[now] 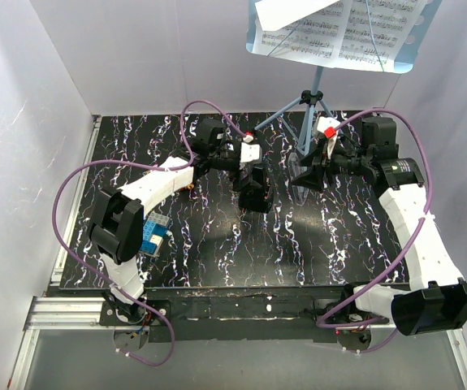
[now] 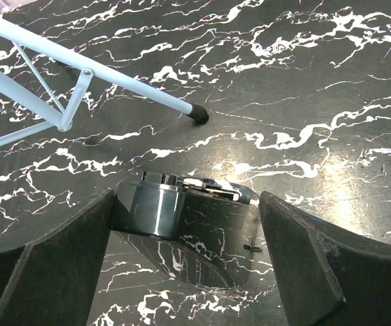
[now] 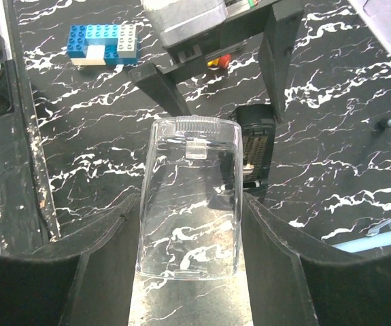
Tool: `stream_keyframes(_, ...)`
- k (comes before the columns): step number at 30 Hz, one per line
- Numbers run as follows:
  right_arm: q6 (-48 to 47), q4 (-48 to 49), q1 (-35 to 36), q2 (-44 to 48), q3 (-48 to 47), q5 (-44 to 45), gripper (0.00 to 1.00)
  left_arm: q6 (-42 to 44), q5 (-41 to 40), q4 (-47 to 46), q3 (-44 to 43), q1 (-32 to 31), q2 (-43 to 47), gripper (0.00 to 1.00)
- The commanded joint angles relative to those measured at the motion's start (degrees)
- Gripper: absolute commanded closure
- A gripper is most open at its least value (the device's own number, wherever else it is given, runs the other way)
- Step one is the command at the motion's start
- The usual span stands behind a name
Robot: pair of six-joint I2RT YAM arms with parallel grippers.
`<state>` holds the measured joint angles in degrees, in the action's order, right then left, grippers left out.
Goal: Pack up the instrument practice props
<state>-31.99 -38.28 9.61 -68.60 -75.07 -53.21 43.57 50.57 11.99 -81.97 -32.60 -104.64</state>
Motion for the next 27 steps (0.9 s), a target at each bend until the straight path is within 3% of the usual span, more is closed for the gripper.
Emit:
stream_keyframes(1, -3.5, -5.5, 0.0, -0.3, -1.4, -2.0, 0.99, 0.4, 3.3, 2.2, 0.2, -0.3, 0.8, 0.14)
stream_keyframes(14, -11.7, -17.1, 0.1, -4.1, -4.6, -3.2, 0.99, 2.4, 4.8, 10.9, 0.1, -1.2, 1.9, 0.38)
stream_keyframes(18, -15.7, -18.9, 0.8, -4.7, -4.6, -3.0, 0.99, 3.2, 2.1, 11.5, 1.6, -1.2, 2.9, 0.59)
stream_keyframes(22, -17.8, -19.2, 2.6, -5.1, -3.9, -3.7, 0.99, 3.1, 1.1, 14.5, 1.6, -1.2, 4.5, 0.70)
stream_keyframes(26, -28.2, -24.5, 5.8, -6.9, -3.8, -3.8, 0.99, 3.3, 1.6, 20.4, 0.8, -1.1, 6.6, 1.00)
stream_keyframes(27, -30.9, -26.3, 6.7, -7.5, -3.7, -3.8, 0.99, 3.3, 1.9, 21.8, 0.8, -0.9, 7.4, 1.00)
